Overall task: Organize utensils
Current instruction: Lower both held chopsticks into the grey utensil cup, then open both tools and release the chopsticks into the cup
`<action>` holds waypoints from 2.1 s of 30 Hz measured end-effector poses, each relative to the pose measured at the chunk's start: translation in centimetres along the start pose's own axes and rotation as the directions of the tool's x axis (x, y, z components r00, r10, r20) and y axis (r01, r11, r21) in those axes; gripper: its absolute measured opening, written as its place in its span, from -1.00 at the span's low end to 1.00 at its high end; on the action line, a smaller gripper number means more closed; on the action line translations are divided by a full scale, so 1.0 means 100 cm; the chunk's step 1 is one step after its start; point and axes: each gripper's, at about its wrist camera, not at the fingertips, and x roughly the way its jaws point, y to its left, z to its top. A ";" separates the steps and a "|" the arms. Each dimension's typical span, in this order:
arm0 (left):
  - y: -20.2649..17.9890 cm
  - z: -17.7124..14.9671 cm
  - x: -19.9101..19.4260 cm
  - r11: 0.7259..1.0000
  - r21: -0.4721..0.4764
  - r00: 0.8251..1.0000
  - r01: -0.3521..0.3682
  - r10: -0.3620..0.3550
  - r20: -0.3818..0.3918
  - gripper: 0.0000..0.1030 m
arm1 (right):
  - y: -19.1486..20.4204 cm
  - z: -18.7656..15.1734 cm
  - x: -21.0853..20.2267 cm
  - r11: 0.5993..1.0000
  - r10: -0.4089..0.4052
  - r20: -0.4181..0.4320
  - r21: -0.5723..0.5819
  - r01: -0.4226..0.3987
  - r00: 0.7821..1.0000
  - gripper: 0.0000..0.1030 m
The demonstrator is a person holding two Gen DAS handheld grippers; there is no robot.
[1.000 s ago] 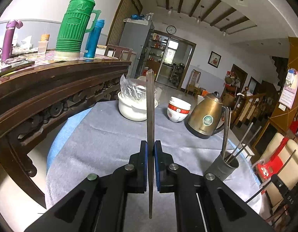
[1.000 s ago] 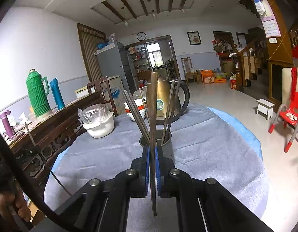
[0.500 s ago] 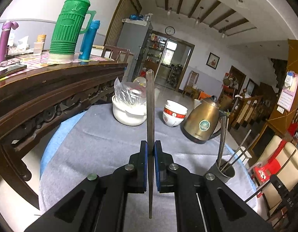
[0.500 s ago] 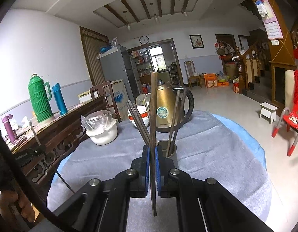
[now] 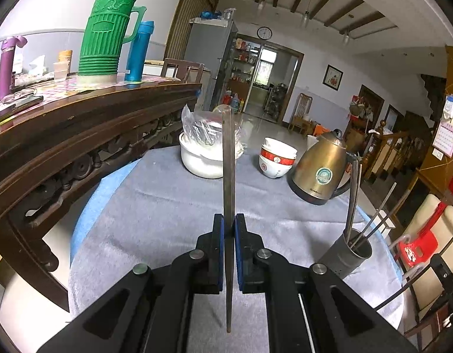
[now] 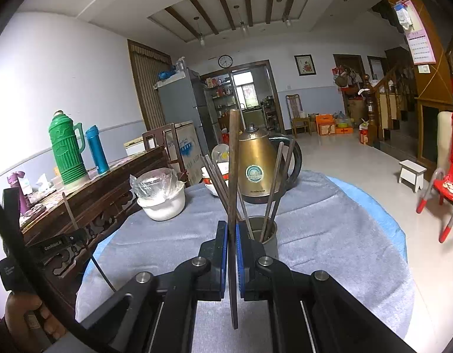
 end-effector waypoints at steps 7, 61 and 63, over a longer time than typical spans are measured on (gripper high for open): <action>-0.001 0.000 0.001 1.000 0.008 1.000 -0.009 0.009 -0.014 -0.87 | 0.001 0.000 -0.001 1.000 0.003 0.001 0.000 -0.003 1.000 -0.88; -0.186 0.033 0.110 0.940 0.122 0.946 0.320 -0.310 -0.094 -0.86 | -0.063 0.048 0.119 0.999 -0.017 -0.013 0.051 0.018 1.000 -0.88; -0.186 0.029 0.111 0.937 0.124 0.942 0.327 -0.313 -0.117 -0.86 | -0.063 0.044 0.123 0.999 -0.018 -0.039 0.048 0.020 0.999 -0.88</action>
